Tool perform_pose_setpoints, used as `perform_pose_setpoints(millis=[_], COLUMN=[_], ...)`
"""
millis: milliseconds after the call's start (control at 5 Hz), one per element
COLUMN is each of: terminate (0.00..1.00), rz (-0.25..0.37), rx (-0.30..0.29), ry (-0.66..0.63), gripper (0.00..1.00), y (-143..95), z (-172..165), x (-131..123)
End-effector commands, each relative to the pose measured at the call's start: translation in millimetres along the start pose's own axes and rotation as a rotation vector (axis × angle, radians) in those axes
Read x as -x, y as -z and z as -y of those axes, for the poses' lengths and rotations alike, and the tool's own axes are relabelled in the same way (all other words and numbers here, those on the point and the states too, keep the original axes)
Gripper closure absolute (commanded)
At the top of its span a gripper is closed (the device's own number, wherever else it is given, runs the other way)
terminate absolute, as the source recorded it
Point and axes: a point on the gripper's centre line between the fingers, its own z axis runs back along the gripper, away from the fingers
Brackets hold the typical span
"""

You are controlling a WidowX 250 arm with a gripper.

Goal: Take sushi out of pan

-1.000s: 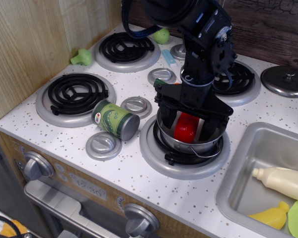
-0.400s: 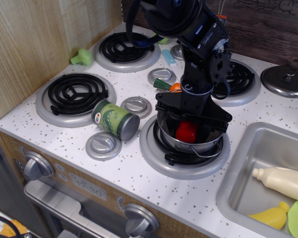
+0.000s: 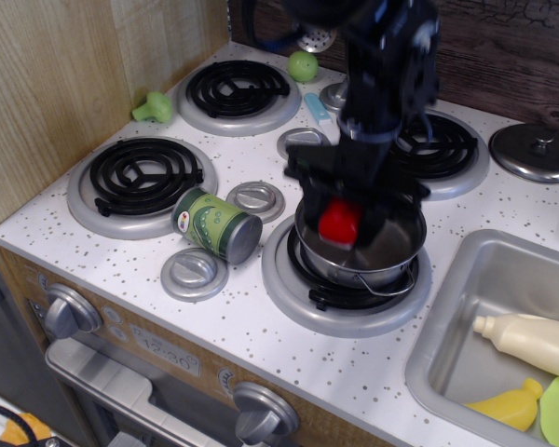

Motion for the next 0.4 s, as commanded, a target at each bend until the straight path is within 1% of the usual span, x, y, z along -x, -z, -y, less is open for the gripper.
perform_pose_setpoints(millis=[0,200], terminate=[0.00,0.00], rz=[0.062,0.070], rx=[-0.050,-0.055], ry=[0.090,0.180], gripper=[1.00,1.00], y=[-47.8,-46.0], z=[-38.4,-73.4], x=[-25.9,-42.4])
